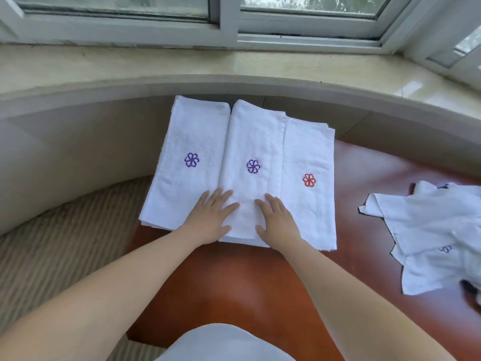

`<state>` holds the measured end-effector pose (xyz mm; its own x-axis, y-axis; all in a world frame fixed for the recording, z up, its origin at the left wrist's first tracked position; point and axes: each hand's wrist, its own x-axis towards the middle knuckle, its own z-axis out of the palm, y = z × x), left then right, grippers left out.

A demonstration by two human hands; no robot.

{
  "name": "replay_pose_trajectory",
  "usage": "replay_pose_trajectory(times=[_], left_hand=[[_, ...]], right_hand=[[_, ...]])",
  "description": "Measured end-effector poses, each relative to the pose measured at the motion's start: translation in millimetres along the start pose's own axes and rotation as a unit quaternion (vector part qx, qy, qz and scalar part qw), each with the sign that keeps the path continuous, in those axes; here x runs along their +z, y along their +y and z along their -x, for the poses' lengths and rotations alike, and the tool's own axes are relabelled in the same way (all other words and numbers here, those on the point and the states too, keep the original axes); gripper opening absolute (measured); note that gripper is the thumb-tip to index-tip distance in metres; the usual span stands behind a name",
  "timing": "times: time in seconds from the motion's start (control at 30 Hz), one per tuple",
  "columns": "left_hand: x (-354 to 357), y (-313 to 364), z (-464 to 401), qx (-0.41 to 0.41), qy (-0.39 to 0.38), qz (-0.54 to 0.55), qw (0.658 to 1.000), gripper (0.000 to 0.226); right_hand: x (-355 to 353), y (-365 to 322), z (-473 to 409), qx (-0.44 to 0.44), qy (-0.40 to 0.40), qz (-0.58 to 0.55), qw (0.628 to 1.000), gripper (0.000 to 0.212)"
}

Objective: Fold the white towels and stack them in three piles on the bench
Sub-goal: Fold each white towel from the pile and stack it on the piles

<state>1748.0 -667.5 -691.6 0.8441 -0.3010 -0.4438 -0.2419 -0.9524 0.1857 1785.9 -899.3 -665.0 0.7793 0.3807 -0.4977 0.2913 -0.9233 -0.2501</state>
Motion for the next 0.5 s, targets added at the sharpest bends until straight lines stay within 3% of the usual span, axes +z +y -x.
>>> replay_pose_trajectory(times=[0.37,0.5], left_hand=[[21,62,79,-0.046,-0.041,0.033,0.998,0.063],[14,102,97,-0.072,-0.034,0.062,0.995,0.065]], right_hand=[[40,-3,110,0.016,-0.073,0.018,0.997,0.062],[30,15,151,0.024,-0.023,-0.009,0.999,0.063]])
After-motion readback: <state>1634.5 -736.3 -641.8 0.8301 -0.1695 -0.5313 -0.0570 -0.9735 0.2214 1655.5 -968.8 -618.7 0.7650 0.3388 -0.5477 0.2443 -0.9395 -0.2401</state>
